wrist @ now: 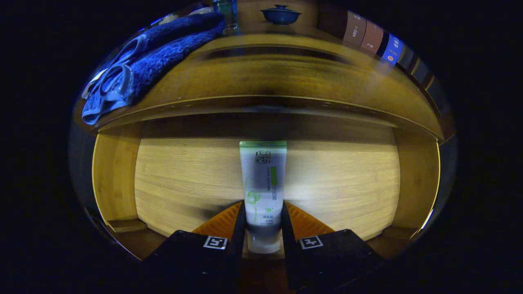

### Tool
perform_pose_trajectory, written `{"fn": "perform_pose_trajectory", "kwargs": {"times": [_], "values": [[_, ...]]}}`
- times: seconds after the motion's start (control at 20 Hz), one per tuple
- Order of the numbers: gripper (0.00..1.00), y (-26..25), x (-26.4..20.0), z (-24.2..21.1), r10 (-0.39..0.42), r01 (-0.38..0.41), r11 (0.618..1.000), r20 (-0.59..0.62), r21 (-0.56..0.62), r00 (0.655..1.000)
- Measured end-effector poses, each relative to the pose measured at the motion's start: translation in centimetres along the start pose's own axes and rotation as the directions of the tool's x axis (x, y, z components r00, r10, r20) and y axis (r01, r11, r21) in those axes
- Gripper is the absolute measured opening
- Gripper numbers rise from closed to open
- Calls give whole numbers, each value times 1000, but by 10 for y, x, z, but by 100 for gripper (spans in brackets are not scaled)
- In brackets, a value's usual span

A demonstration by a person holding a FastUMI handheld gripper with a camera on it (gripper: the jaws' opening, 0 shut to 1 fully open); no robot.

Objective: Pull open the drawer, take out the items inside it, and place them on the countertop above the cabinet.

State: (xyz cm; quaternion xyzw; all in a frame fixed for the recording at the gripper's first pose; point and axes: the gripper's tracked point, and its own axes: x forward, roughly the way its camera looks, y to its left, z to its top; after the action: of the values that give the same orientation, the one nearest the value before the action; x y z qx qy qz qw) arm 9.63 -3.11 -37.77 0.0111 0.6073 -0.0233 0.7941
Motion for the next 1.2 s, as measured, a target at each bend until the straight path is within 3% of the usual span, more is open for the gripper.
{"fn": "perform_pose_trajectory", "kwargs": {"times": [0.65, 0.95, 1.2], "values": [[49, 6, -103, 8, 95, -95, 995, 199, -10, 975], [49, 5, -132, 72, 93, -105, 994, 311, 20, 946], [49, -5, -119, 147, 61, -82, 996, 343, 47, 937]]}}
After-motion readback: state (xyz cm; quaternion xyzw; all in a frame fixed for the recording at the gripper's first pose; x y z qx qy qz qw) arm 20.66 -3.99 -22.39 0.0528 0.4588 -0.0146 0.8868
